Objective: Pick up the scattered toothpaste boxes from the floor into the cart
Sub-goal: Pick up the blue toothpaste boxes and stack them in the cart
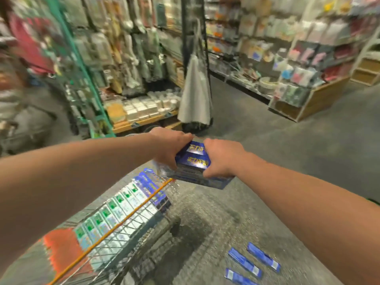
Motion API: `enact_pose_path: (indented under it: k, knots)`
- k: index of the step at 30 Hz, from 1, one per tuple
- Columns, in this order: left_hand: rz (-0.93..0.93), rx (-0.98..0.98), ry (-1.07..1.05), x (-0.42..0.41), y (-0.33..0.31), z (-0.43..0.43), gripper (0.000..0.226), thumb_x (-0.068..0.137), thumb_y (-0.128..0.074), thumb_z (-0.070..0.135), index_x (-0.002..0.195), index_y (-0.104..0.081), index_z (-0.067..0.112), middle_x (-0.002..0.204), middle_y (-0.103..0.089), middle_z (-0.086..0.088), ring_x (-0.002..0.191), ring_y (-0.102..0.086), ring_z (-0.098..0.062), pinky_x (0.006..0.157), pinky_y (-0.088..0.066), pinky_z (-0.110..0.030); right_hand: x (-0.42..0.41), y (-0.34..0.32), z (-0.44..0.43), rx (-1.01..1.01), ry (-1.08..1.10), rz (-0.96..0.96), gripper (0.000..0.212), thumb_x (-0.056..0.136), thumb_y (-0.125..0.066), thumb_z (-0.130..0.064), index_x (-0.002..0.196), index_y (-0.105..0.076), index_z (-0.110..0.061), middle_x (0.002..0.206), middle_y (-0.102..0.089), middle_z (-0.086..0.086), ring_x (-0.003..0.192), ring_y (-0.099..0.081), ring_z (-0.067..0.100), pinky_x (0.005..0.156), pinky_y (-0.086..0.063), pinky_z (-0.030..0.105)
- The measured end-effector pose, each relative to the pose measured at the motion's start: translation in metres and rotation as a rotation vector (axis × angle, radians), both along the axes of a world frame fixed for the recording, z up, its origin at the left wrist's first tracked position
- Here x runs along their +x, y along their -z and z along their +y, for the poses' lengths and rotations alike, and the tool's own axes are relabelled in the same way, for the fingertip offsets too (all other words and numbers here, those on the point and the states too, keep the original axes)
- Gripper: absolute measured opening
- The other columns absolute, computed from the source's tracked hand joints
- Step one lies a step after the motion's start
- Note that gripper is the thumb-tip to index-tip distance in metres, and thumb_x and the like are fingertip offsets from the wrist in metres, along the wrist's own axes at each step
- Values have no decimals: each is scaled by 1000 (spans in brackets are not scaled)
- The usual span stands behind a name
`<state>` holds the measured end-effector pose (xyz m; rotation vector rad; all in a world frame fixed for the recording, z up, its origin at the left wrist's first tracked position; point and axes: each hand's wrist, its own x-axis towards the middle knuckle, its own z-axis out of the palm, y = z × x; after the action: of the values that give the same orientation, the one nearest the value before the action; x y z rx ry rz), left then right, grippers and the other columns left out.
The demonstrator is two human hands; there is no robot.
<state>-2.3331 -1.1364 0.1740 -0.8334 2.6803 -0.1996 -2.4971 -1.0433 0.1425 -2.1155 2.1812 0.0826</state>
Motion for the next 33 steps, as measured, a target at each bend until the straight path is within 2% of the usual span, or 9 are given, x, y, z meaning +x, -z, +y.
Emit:
enact_pose_path:
  k: [4,8,12,16,19,24,27,33]
  knots:
    - [-20,14,-91,75,12,-74,78,67,-85,48,128,-40,27,108,-58,6,101,-65,-24,66,-44,-33,74,12,-82,35,-34,-21,61,62,-77,-53,105,-46,-23,107,-65,-1,98,-66,28,80,-56,40]
    - [-53,-2,-88,131,29,-146,76,64,-83,48,123,-39,30,108,-61,6,95,-65,-24,73,-56,-38,131,29,-147,50,-17,-58,62,68,-78,-56,106,-42,-22,111,-66,1,103,-67,28,72,-42,35]
    - [-83,-32,-56,155,48,-202,83,65,-82,45,134,-37,32,120,-59,6,106,-63,-26,82,-50,-40,163,54,-199,65,56,-89,70,69,-79,-56,117,-45,-18,113,-65,4,107,-67,30,74,-44,37]
    - [-105,7,-98,158,85,-249,86,71,-81,43,140,-31,37,130,-52,8,121,-51,-25,92,-46,-53,170,88,-243,95,98,-102,74,72,-78,-55,125,-44,-15,121,-63,5,112,-64,30,84,-50,40]
    - [-120,64,-128,148,120,-289,85,75,-80,36,142,-28,39,135,-47,9,124,-46,-25,89,-47,-57,166,121,-280,137,133,-126,75,75,-78,-54,128,-43,-14,126,-60,5,117,-62,29,87,-49,39]
    - [-142,81,-82,124,179,-342,86,80,-79,30,147,-24,40,139,-43,7,127,-40,-26,74,-51,-48,153,180,-323,200,207,-189,77,78,-79,-53,130,-40,-11,132,-56,8,121,-59,32,92,-50,43]
    - [-161,97,-57,112,219,-364,85,82,-77,27,146,-22,40,139,-42,7,130,-38,-25,76,-54,-49,145,216,-341,256,246,-210,80,79,-79,-51,133,-38,-10,134,-56,10,123,-59,32,92,-50,41]
    - [-181,143,27,103,287,-383,86,83,-76,27,147,-22,40,145,-38,8,132,-37,-25,75,-50,-45,141,275,-352,333,282,-193,77,82,-75,-57,131,-36,-12,137,-54,9,125,-58,29,93,-49,38]
